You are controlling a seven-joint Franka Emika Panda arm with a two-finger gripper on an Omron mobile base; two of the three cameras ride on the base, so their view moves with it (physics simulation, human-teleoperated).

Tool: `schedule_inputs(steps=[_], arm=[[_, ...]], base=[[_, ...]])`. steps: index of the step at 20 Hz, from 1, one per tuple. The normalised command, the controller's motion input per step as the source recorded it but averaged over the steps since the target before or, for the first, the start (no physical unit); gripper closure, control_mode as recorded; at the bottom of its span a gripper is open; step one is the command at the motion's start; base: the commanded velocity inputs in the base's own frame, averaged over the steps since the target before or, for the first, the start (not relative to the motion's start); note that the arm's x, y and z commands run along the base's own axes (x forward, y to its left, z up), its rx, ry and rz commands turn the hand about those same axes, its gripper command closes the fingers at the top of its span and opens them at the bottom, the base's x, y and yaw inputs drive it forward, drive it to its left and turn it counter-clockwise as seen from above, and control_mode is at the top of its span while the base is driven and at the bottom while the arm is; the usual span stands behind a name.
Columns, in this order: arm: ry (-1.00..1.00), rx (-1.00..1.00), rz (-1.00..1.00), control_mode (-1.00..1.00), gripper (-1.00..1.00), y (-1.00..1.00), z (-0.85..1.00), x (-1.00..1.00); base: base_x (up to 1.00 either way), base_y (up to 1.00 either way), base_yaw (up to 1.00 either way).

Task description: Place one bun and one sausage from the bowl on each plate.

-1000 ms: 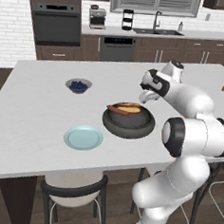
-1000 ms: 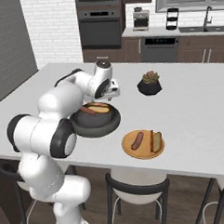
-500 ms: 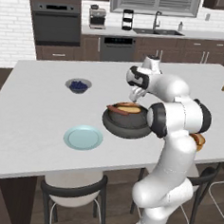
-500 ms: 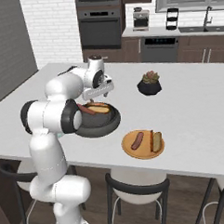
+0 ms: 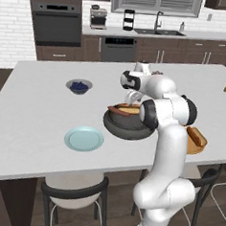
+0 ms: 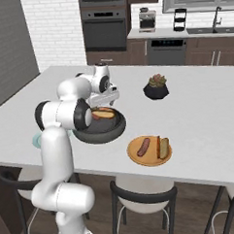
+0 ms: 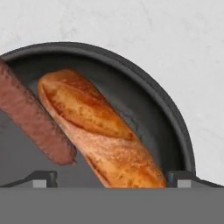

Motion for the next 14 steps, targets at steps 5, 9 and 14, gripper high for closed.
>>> schedule_inputs(steps=[5, 9, 14], arm=[[0.05, 0.00, 0.00, -1.00, -1.00, 0.00, -0.42, 0.36], [0.00, 0.00, 0.00, -1.00, -1.00, 0.01, -0.19, 0.08], [-0.04, -0.05, 0.02, -1.00, -1.00, 0.07, -0.23, -0.05]], base=[[0.00, 0.00, 0.00], [0.00, 0.00, 0.00], [0.00, 0.00, 0.00]])
